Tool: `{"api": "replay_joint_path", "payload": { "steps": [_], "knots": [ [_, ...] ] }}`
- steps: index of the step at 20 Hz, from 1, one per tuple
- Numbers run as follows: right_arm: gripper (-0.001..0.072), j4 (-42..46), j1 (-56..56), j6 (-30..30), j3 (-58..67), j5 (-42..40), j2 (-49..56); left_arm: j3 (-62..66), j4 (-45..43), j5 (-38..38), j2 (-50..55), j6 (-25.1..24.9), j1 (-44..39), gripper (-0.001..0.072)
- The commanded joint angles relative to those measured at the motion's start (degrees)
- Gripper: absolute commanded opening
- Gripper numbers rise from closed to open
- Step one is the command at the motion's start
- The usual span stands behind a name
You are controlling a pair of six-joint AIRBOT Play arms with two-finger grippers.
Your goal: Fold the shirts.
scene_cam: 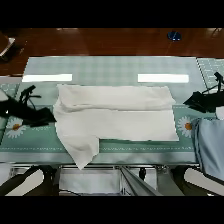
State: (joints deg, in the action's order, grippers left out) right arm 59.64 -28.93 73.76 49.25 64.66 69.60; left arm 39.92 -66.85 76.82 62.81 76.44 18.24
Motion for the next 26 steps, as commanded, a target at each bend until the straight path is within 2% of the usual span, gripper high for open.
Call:
{"api": "replay_joint_path", "payload": {
  "steps": [1, 3, 6, 10, 18, 21, 23, 24, 25, 26],
  "knots": [
    [0.0409, -14.36, -1.92, -3.15, -16.79, -9.79, -10.99, -15.02, 7.28, -1.84, -9.05, -0.81, 7.08, 0.0511],
    [0.0409, -17.84, -1.92, -5.62, -20.52, -8.68, -12.59, -19.58, 11.10, -4.35, -10.84, -0.96, 8.90, 0.0511],
    [0.0409, -17.79, -1.92, -5.68, -21.05, -6.93, -12.68, -21.22, 14.64, -5.53, -10.25, -1.36, 7.69, 0.0511],
    [0.0409, -18.45, -1.92, -5.68, -21.05, -6.29, -12.68, -21.18, 12.41, -5.79, -8.46, 0.31, 4.87, 0.0510],
    [0.0409, -18.40, -1.92, -5.99, -21.05, -5.75, -12.68, -20.65, 10.56, -4.26, -4.22, 0.52, 5.64, 0.0510],
    [0.0409, -18.45, -1.92, -5.92, -21.05, -6.19, -12.68, -20.87, 12.59, -6.51, -1.01, 0.52, 0.37, 0.0508],
    [0.0409, -17.73, -1.99, -5.64, -21.05, -8.44, -12.68, -21.20, 13.99, -11.10, -0.02, 0.55, -5.27, 0.0502],
    [0.0409, -16.00, -2.58, -3.80, -21.03, -9.31, -12.68, -21.18, 13.94, -13.11, -0.04, 0.61, -7.85, 0.0337],
    [0.0409, -13.86, -3.89, -2.29, -21.05, -8.96, -12.68, -21.18, 13.97, -14.10, -0.04, 0.72, -9.42, 0.0074],
    [0.0409, -10.91, -5.38, -1.46, -21.05, -7.93, -12.68, -21.14, 13.99, -14.47, -0.11, 0.72, -10.21, 0.0024]
  ]
}}
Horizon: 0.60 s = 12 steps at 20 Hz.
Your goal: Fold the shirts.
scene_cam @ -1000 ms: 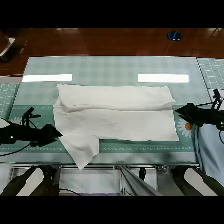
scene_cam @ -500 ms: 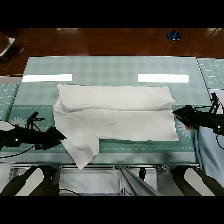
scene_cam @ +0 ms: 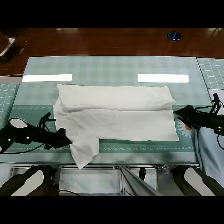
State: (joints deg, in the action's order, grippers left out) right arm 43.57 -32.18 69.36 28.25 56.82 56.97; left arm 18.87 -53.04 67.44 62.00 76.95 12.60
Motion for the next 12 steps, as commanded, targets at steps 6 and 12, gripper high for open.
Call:
{"api": "replay_joint_path", "payload": {
  "steps": [6, 12],
  "knots": [
    [0.0409, 23.71, -4.07, 13.92, -1.25, 15.41, -0.04, -0.04, 1.75, -4.90, 0.55, 0.20, -4.52, 0.0021],
    [0.0409, 24.57, -4.07, 13.90, -1.25, 18.38, 3.13, -0.04, 1.73, -5.11, 0.55, 0.20, -4.52, 0.0021]
  ]
}}
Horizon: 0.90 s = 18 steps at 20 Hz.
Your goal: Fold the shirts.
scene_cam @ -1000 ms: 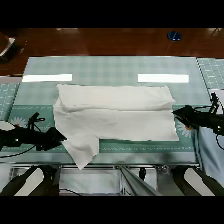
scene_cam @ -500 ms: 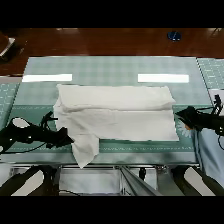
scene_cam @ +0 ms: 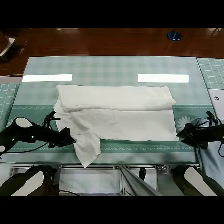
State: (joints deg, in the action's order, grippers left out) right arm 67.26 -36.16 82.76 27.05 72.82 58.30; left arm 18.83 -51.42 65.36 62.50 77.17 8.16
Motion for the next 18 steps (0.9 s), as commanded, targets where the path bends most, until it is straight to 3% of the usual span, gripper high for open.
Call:
{"api": "replay_joint_path", "payload": {
  "steps": [1, 9, 10, 11, 12, 15, 18],
  "knots": [
    [0.0409, -0.59, -0.09, -0.15, -0.02, 1.77, 2.78, 0.00, 0.11, -3.13, 0.04, -0.04, -0.09, 0.0021],
    [0.0399, -9.03, 4.15, -4.09, -0.02, -5.51, 8.39, 0.02, 2.47, -4.94, 0.02, -0.09, -0.11, 0.0021],
    [0.0305, -10.80, 5.64, -5.14, 0.13, -6.43, 8.63, 0.31, 2.62, -4.61, 0.02, -0.72, -0.09, 0.0021],
    [0.0107, -12.52, 6.64, -6.62, 0.70, -6.88, 8.61, 1.22, 2.58, -3.37, 0.02, -2.01, 0.07, 0.0021],
    [0.0022, -14.38, 6.99, -8.96, 1.88, -6.21, 8.61, 2.78, 2.58, -1.42, 0.00, -3.10, 0.55, 0.0021],
    [0.0022, -15.78, 6.97, -10.56, 8.90, -1.95, 8.61, 10.93, 2.84, 3.13, -1.20, -3.23, 3.37, 0.0021],
    [0.0021, -18.60, 6.99, -11.04, 16.06, -0.35, 8.63, 20.76, 5.64, 1.49, -1.40, -3.21, 4.44, 0.0020]
  ]
}}
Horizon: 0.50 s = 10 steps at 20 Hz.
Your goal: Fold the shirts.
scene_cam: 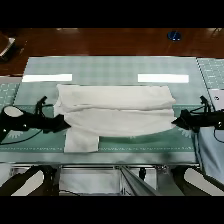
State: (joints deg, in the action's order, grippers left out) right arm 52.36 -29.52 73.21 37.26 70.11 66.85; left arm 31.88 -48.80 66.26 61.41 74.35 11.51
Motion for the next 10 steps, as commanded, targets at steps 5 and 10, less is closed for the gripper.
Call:
{"api": "replay_joint_path", "payload": {
  "steps": [5, 10],
  "knots": [
    [0.0022, -8.92, 4.96, -3.17, 14.01, -2.43, 4.17, 23.41, 3.45, -1.81, 11.50, -0.13, -2.25, 0.0020],
    [0.0021, -8.96, 10.78, 0.74, 24.63, -8.66, 14.45, 38.64, 3.41, -0.81, 25.81, 5.40, -3.30, 0.0020]
  ]
}}
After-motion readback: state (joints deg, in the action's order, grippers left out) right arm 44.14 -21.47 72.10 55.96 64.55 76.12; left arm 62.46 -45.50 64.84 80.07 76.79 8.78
